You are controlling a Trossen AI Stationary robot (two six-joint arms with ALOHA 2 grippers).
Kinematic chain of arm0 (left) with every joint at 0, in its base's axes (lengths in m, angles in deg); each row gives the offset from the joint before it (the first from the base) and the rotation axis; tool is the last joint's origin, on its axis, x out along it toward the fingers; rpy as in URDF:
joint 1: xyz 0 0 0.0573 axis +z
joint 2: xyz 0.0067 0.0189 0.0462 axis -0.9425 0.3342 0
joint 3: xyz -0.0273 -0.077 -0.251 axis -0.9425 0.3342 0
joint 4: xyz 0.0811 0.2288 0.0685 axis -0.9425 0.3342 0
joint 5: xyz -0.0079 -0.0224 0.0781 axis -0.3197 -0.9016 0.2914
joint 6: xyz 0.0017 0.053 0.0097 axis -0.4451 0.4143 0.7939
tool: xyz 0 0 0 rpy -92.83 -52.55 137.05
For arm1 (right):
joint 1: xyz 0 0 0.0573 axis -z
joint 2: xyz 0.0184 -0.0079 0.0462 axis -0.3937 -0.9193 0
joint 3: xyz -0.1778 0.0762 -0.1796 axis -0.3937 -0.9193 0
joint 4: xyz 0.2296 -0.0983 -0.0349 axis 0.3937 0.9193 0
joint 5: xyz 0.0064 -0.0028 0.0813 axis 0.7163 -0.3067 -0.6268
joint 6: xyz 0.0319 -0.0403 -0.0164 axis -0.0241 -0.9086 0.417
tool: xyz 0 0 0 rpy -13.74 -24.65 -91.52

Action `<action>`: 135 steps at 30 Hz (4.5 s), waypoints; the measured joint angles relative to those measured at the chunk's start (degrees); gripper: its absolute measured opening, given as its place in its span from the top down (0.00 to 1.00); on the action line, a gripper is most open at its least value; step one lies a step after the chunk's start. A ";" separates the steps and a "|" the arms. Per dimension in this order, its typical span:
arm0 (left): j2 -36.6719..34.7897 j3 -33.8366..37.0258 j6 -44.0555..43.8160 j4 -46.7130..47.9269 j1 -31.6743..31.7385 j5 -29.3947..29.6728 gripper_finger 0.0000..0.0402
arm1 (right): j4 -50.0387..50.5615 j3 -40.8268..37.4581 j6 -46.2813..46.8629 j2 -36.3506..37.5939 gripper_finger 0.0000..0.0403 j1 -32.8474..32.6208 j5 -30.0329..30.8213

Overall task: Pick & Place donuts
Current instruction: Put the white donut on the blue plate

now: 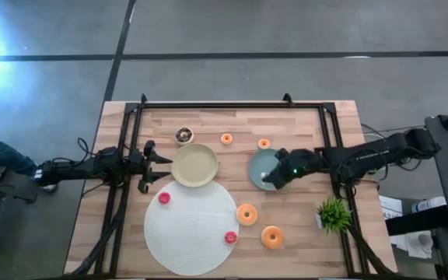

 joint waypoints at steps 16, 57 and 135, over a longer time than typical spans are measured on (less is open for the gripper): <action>0.00 -0.01 -16.20 -5.76 -0.09 4.99 0.55 | -14.49 -0.03 9.81 -0.09 0.98 1.10 10.27; 60.33 -22.43 -59.54 -49.04 6.97 -0.76 0.55 | -18.37 2.73 0.22 -0.24 0.98 5.30 9.92; 106.18 -62.33 -78.05 -70.47 12.20 -28.36 0.82 | -38.10 2.71 -17.60 2.06 0.98 9.41 -0.70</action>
